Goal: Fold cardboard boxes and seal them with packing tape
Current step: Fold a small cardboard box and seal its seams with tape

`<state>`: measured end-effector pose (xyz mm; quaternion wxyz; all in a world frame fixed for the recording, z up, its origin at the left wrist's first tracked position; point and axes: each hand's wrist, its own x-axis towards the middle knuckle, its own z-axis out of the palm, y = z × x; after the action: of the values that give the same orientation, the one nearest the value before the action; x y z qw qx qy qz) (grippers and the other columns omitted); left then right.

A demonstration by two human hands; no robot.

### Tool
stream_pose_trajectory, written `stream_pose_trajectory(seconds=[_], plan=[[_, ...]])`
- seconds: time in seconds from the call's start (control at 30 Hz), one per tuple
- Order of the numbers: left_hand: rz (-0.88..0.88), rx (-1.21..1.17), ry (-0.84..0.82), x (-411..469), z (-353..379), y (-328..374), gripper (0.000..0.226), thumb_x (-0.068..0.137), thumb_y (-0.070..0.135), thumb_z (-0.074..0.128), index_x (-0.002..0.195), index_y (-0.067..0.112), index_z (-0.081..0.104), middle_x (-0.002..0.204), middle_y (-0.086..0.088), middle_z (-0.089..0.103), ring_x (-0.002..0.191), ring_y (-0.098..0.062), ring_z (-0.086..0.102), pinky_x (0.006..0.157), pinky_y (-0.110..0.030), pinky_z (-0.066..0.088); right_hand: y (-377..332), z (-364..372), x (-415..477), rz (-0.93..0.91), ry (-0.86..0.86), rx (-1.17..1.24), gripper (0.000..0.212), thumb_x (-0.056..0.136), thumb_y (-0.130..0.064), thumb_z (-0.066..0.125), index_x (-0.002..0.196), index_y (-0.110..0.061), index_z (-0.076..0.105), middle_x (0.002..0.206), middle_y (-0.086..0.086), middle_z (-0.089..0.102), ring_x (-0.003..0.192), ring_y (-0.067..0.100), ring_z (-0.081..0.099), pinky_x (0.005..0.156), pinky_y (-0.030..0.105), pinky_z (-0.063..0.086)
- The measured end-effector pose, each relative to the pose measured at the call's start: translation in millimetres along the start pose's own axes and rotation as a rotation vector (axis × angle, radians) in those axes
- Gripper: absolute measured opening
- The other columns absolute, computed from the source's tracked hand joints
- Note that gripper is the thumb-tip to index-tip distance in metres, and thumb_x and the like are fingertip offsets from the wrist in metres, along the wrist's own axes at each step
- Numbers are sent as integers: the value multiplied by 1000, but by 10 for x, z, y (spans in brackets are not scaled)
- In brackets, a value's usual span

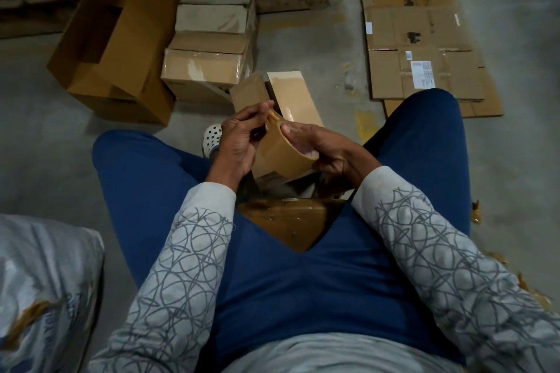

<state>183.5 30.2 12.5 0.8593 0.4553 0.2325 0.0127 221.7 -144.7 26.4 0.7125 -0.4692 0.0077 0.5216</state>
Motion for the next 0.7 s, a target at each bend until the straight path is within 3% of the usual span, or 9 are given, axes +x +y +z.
stream_pose_trajectory(seconds=[0.13, 0.23, 0.33, 0.43, 0.57, 0.7], plan=[[-19, -38, 31, 32, -47, 27, 17, 87, 4, 71, 97, 15, 79, 100, -2, 72, 94, -17, 65, 77, -29, 57, -7, -12, -5, -16, 151, -185, 34, 101, -25, 58, 131, -10, 64, 106, 5, 72, 93, 20, 67, 84, 41, 56], [-16, 55, -5, 39, -90, 64, 26, 88, 3, 70, 113, 11, 74, 99, -1, 72, 94, -15, 66, 76, -26, 56, -31, -26, -13, -26, 196, -210, 28, 102, -27, 57, 125, -16, 67, 93, -3, 77, 82, 13, 72, 83, 43, 57], [23, 214, -44, 41, -122, 58, 43, 86, -2, 72, 127, 9, 67, 91, -2, 73, 84, -11, 69, 70, -24, 54, -18, -82, -7, -42, 203, -250, 31, 101, -25, 60, 128, -10, 66, 111, 9, 73, 100, 27, 66, 90, 48, 52], [122, 310, -13, 66, -148, 41, 41, 84, -3, 74, 121, 13, 70, 84, 0, 76, 84, -11, 69, 71, -26, 52, -53, -66, -37, -59, 224, -272, 28, 102, -19, 55, 127, -10, 65, 108, 9, 69, 92, 25, 65, 75, 40, 54], [133, 219, 38, 39, -92, 35, 33, 85, -4, 72, 111, 16, 73, 89, 3, 77, 87, -11, 67, 75, -29, 52, -73, -62, -22, -83, 168, -236, 44, 97, 4, 39, 121, -24, 64, 115, 10, 62, 96, 29, 58, 74, 44, 50], [140, 305, 76, 49, -82, 43, 29, 85, 0, 74, 108, 17, 73, 90, 1, 79, 87, -13, 72, 74, -31, 55, -49, -76, 0, -76, 139, -223, 48, 96, 7, 37, 122, -25, 61, 120, 13, 59, 95, 29, 59, 68, 41, 52]])
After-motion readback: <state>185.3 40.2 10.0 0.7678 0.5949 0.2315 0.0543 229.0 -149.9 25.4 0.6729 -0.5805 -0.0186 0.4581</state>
